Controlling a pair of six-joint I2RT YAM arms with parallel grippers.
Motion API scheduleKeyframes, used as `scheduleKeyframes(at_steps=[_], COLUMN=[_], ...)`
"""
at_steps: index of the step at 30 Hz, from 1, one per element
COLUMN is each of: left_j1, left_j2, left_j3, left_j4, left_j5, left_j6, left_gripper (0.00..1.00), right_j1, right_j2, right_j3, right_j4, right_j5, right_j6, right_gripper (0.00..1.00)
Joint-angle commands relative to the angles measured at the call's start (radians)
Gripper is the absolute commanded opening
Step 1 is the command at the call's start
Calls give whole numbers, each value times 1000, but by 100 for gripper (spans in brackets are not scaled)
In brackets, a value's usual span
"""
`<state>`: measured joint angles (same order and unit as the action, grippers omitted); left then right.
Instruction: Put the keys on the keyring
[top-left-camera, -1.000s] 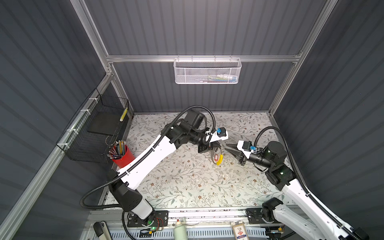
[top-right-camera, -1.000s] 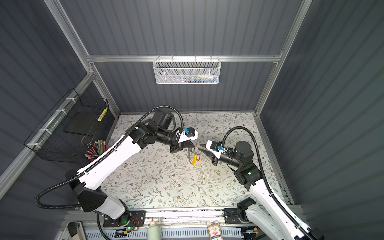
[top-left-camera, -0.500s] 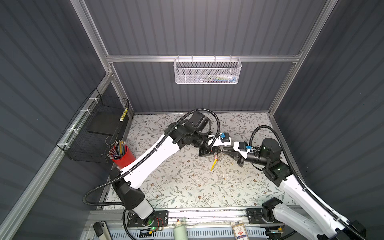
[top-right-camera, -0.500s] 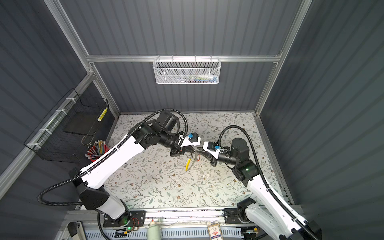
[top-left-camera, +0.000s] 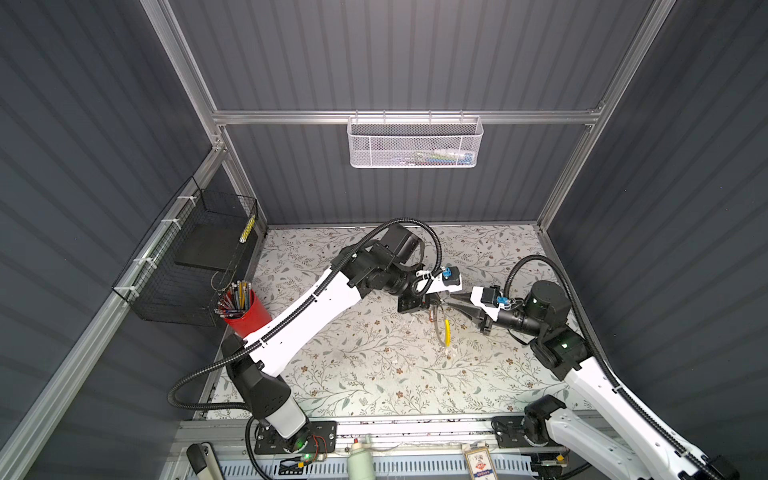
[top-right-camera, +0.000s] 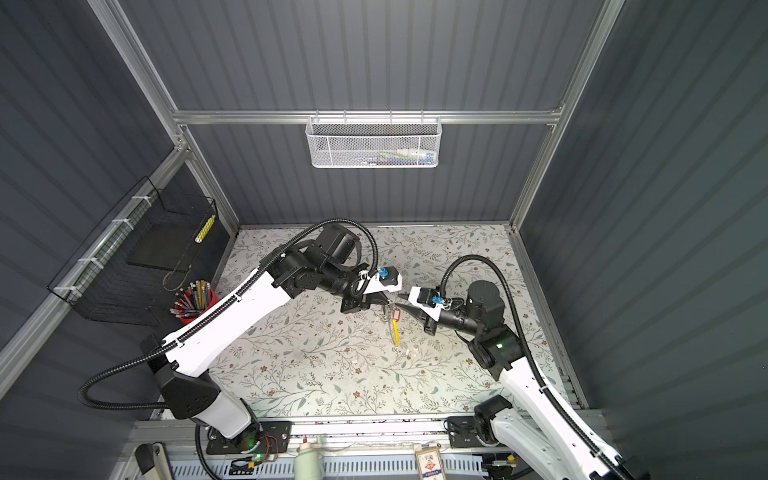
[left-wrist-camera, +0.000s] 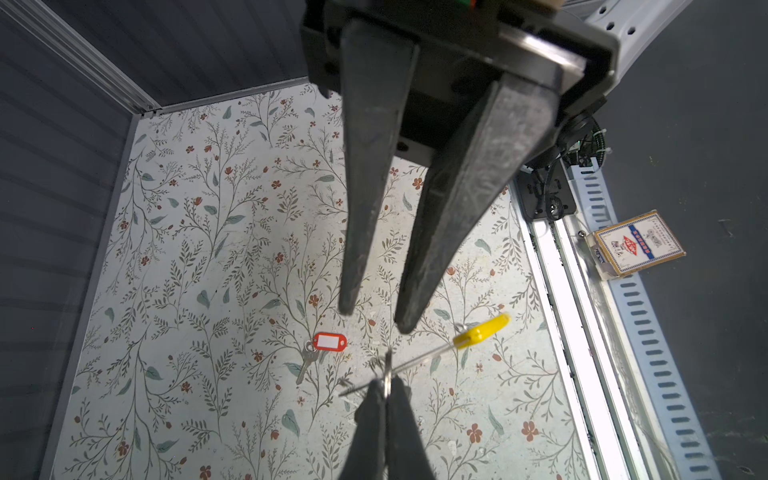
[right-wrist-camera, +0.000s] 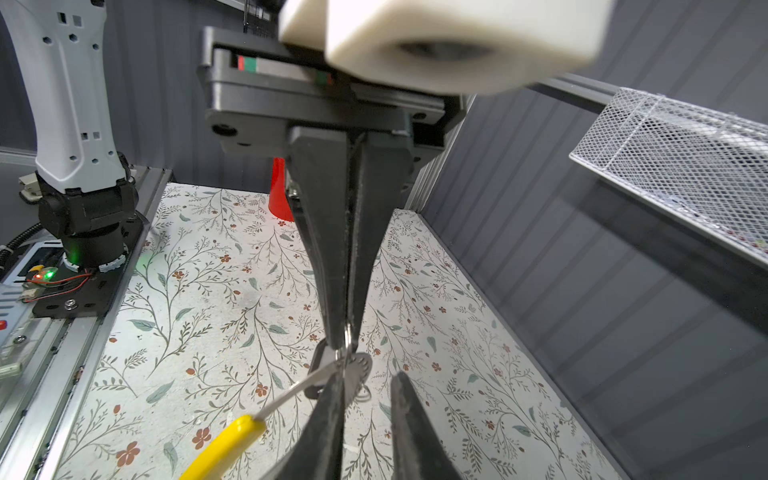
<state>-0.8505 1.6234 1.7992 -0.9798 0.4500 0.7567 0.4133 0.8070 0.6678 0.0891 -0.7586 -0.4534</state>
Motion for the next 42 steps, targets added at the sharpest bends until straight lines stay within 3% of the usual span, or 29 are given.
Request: scheduleKeyframes(at_steps=[1, 5, 20, 34, 42], left_j1=[-2, -4, -19, -24, -24], left_j2=[1, 6, 14, 8, -9], left_j3=[15, 21, 20, 12, -9], left_j4=[14, 15, 7, 17, 62], left_j5=[-5, 0, -8, -3, 22], left_j6=[0, -2, 14, 18, 2], left_gripper=[0, 0, 0, 0, 0], right_j1=[3, 4, 7, 7, 17], right_j2=[-2, 30, 85, 107, 127], right_j3=[-10, 8, 10, 9, 13], right_j4=[-7, -13, 108, 114, 105], right_j5=[-26, -89, -101, -113, -102], right_j6=[-8, -3, 78, 108, 127], right_gripper=[24, 24, 20, 4, 8])
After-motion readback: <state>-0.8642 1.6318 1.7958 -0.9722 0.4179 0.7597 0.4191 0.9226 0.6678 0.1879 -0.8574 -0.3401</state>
